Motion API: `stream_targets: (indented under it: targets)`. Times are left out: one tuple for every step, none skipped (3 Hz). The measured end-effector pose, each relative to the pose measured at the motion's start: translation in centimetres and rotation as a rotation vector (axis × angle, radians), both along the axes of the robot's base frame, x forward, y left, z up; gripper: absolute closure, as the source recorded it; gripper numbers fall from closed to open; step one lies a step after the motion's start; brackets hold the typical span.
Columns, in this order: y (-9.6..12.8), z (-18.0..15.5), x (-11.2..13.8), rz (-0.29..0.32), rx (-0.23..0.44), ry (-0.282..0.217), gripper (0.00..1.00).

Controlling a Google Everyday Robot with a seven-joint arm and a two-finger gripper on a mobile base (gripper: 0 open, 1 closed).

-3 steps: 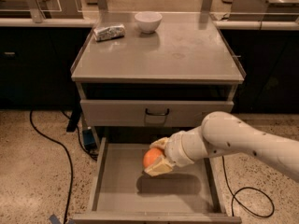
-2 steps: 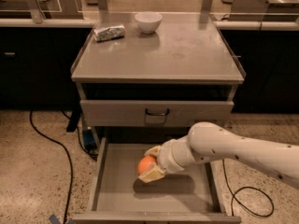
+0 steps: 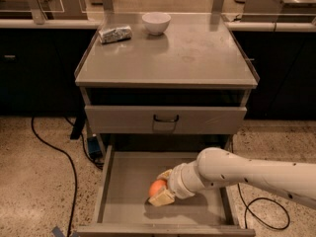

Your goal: Place orange into middle drawer

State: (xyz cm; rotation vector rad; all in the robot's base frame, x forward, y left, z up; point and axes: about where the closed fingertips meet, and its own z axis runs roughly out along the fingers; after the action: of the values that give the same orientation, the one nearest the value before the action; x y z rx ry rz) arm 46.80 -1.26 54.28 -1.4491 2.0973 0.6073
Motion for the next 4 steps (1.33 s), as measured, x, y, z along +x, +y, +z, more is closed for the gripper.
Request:
stream_targets:
  targets:
    - [0.0,0.0,0.0,0.0,0.0,0.0,1.0]
    - [0.2,-1.2,0.5,-0.037,0.014,-0.033,1.0]
    - [0.9,-4.7,2.9,-0.091,0.012,-0.08,1.0]
    - [1.0,-8.6,6.0,-0.167,0.002,-0.097,1.0]
